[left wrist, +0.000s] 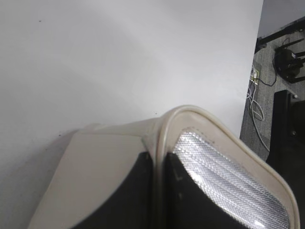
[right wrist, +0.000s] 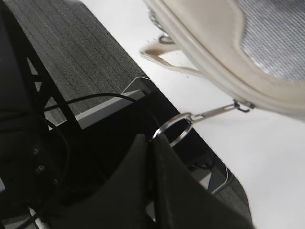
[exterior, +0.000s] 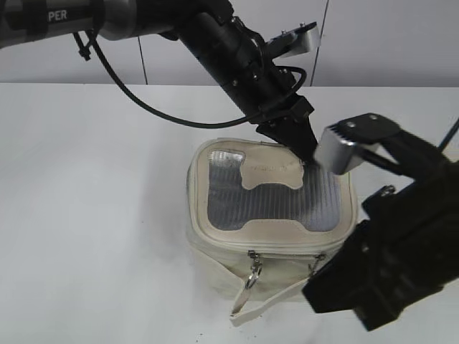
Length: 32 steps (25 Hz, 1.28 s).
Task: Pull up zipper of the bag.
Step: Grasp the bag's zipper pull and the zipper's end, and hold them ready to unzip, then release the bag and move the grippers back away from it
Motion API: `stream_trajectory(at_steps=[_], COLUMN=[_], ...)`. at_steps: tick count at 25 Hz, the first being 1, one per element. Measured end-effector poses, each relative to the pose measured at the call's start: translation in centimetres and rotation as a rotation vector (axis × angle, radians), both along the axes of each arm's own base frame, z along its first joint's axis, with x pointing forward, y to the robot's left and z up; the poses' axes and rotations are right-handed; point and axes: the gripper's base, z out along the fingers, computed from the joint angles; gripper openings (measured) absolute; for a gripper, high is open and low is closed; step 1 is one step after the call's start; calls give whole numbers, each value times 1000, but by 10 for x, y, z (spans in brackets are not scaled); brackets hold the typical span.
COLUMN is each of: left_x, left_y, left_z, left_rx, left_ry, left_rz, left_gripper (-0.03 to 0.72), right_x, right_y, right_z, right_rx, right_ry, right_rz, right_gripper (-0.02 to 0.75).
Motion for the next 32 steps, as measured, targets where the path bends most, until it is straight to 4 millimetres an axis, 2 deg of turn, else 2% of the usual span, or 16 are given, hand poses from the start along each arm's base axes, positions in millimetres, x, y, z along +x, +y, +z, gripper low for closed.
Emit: stream_trajectory(at_steps=[8, 16, 18, 21, 24, 28, 32], left_x=[-1, -1, -1, -1, 0, -2, -6], left_y=[0, 0, 0, 0, -1, 2, 13], left_z=[0, 0, 0, 0, 2, 16, 44], left_rx=[3, 3, 3, 3, -3, -14, 20], left_ry=[7, 9, 7, 6, -1, -29, -135], left_rz=[-5, -6, -5, -5, 4, 8, 9], left_gripper=[38, 37, 37, 55, 150, 354, 405], right_x=[3, 6, 6, 7, 8, 7, 3], right_y=[54, 57, 54, 46, 38, 22, 3], right_z=[-15, -15, -16, -10, 6, 34, 47], right_rx=[12, -2, -38, -89, -101, -122, -222], right_ry=[14, 39, 53, 31, -31, -135, -199], right_rz=[96, 31, -15, -87, -163, -247, -292], right_gripper=[5, 24, 93, 302, 466, 526, 535])
